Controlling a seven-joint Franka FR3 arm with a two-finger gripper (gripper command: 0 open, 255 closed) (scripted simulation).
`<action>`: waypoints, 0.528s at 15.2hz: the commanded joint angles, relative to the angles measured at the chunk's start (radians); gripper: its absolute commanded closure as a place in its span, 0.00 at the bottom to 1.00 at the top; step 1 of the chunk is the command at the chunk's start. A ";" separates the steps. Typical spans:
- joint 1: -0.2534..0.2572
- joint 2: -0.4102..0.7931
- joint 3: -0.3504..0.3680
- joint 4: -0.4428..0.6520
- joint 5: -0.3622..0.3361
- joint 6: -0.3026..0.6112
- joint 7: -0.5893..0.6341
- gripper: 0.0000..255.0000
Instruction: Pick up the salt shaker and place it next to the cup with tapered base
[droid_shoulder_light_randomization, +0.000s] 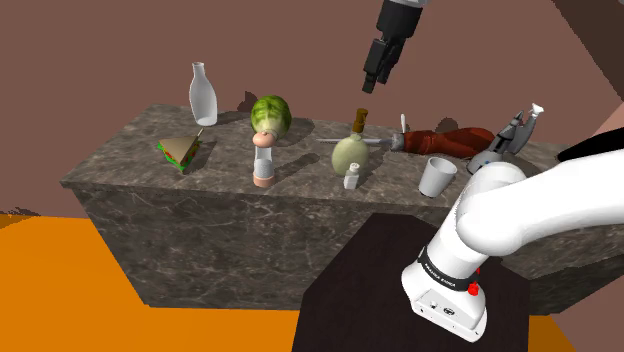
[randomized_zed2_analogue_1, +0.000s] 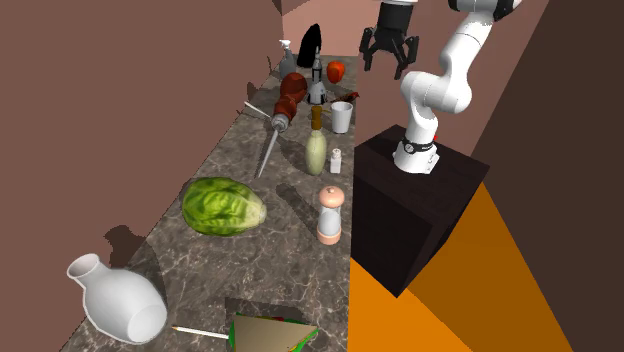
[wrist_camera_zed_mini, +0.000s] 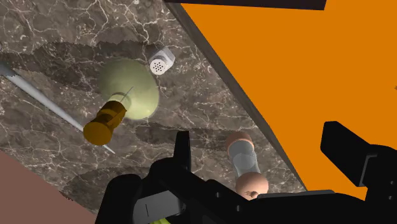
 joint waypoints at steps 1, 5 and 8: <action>0.000 0.000 0.000 0.000 0.000 0.000 0.000 0.00; 0.010 0.114 0.026 -0.001 0.009 0.111 0.028 0.00; 0.017 0.208 0.044 0.013 0.012 0.189 0.048 0.00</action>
